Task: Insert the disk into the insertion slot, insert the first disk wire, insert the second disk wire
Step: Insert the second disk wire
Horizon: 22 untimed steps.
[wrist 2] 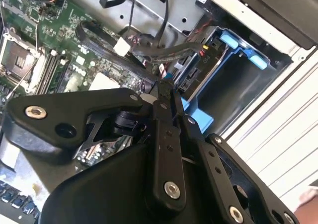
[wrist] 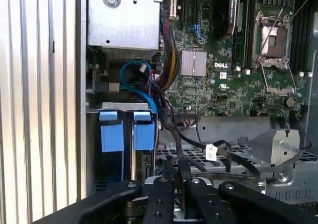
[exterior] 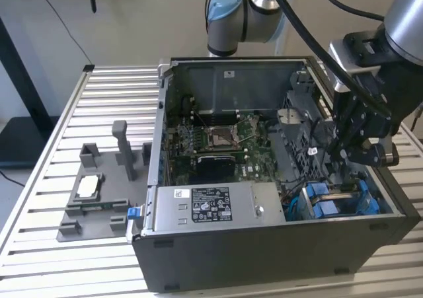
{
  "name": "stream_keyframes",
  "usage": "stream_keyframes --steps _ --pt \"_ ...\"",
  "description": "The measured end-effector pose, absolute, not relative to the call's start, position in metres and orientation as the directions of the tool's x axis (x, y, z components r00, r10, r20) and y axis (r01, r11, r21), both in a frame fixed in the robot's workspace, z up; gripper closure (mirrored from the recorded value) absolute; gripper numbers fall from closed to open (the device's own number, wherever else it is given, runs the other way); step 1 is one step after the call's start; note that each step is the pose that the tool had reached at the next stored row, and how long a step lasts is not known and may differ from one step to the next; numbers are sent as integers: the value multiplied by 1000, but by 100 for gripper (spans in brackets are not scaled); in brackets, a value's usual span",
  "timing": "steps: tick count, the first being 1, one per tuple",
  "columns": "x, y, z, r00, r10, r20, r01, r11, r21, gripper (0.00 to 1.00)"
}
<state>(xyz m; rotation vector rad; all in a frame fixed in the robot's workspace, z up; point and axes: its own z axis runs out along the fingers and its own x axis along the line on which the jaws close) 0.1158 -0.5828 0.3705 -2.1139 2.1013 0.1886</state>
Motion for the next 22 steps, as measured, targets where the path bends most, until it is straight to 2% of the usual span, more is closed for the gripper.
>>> stream_keyframes --steps 15,20,22 --pt "122 -583 362 7 -986 -168 -1000 -7 -3 84" --pt "122 -583 360 7 -995 -104 -1000 -7 -2 84" --pt "122 -583 357 7 -995 -103 -1000 -7 -4 84"
